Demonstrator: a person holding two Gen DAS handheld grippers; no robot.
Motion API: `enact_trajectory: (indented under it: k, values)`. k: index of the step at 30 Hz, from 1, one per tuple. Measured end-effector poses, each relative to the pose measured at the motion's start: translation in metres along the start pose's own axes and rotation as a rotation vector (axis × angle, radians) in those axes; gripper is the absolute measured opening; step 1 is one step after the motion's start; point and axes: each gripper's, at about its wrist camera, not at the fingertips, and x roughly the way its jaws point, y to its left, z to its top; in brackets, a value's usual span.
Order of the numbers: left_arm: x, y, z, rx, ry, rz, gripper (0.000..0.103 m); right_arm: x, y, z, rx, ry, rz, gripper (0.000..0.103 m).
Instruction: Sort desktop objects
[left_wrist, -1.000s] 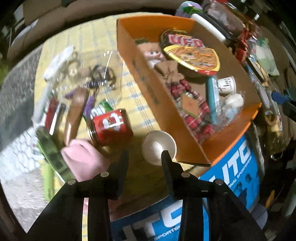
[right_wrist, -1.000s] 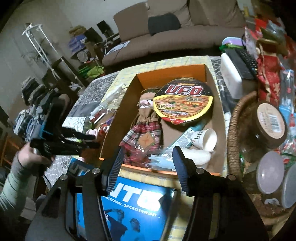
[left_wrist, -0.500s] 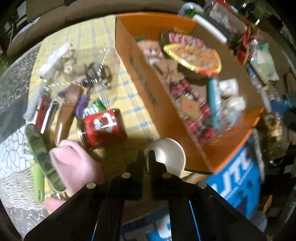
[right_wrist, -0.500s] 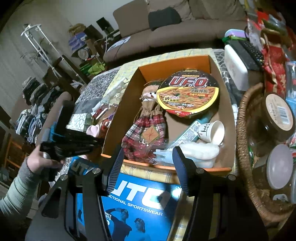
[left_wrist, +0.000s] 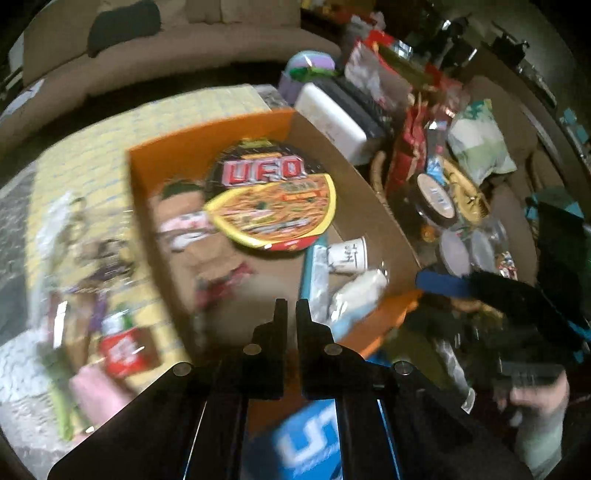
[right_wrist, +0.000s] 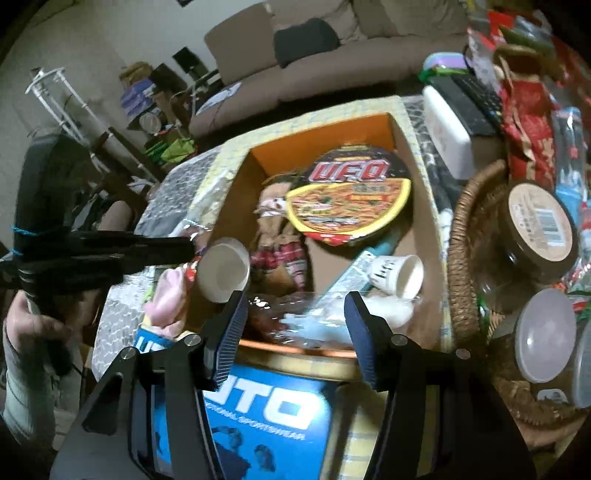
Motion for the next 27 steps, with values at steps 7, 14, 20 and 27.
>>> enact_trajectory:
  k: [7,14,20,27]
  values:
    - [0.04,-0.01,0.018,-0.037,0.033,-0.017,0.006,0.024,-0.019,-0.002,0.013,0.039,-0.031,0.052]
    - [-0.032,0.04,0.014,-0.095,-0.082,0.071,0.044,0.032,0.017,0.018,-0.113,-0.005,0.096,0.053]
    - [-0.051,0.074,-0.011,-0.154,-0.093,0.08,0.055,0.091,0.04,0.034,-0.037,0.155,0.204,0.049]
    - [-0.049,0.071,-0.035,-0.091,-0.109,0.105,0.069,0.11,0.026,0.021,0.125,0.213,0.342,0.049]
